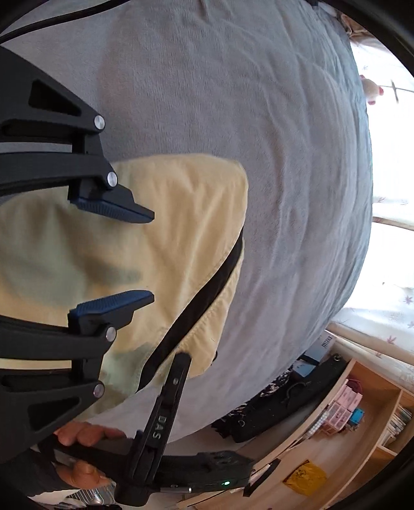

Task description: Fold large clothes

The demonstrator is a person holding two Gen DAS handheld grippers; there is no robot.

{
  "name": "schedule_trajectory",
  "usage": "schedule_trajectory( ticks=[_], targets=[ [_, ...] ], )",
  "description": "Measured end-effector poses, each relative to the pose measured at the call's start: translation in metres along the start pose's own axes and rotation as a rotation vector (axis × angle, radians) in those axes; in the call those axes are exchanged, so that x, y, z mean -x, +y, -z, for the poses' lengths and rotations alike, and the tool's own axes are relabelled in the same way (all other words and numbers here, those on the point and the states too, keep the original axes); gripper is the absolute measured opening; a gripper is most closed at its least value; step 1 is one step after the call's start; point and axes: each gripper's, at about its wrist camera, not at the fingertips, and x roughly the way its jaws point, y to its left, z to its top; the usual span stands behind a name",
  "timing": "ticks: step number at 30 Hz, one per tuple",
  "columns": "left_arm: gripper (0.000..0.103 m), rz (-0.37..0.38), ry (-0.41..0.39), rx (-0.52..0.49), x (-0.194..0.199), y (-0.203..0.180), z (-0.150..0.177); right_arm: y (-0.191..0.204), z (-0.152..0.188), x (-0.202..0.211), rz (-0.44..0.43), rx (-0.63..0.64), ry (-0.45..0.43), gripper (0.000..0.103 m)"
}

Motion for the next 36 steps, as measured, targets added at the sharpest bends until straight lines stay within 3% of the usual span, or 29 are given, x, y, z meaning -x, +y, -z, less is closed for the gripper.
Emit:
schedule_trajectory(
  ticks=[1, 5, 7, 14, 17, 19, 28, 31, 33, 36],
  targets=[
    [0.041, -0.008, 0.006, 0.000, -0.005, -0.001, -0.001, -0.001, -0.003, -0.009, 0.003, -0.005, 0.013, 0.007],
    [0.040, -0.032, 0.011, -0.021, -0.023, -0.002, -0.006, -0.029, -0.017, -0.032, 0.146, -0.009, 0.002, 0.000],
    [0.037, -0.025, 0.016, -0.023, -0.026, 0.001, -0.007, -0.048, -0.020, -0.033, 0.068, -0.064, 0.021, 0.000],
    [0.037, -0.034, 0.026, -0.036, -0.024, 0.006, -0.007, -0.038, -0.024, -0.022, 0.115, -0.025, 0.043, 0.003],
    [0.042, -0.059, 0.034, -0.038, -0.014, 0.001, -0.005, -0.030, -0.023, -0.008, 0.116, -0.015, 0.051, 0.003],
    [0.050, -0.074, 0.027, -0.032, -0.005, -0.001, -0.004, -0.027, -0.020, 0.006, 0.078, -0.033, 0.043, 0.003],
    [0.050, -0.140, 0.023, 0.011, 0.042, -0.009, 0.013, -0.015, 0.008, 0.049, 0.021, -0.099, 0.076, 0.004],
    [0.050, -0.147, 0.012, 0.006, 0.058, -0.014, 0.022, -0.012, 0.024, 0.066, -0.009, -0.126, 0.090, 0.014],
    [0.050, -0.144, 0.005, 0.005, 0.071, -0.020, 0.029, -0.009, 0.032, 0.078, -0.015, -0.122, 0.082, 0.028],
    [0.050, -0.147, -0.004, 0.000, 0.087, -0.028, 0.039, -0.002, 0.045, 0.095, -0.017, -0.105, 0.080, 0.030]
  ],
)
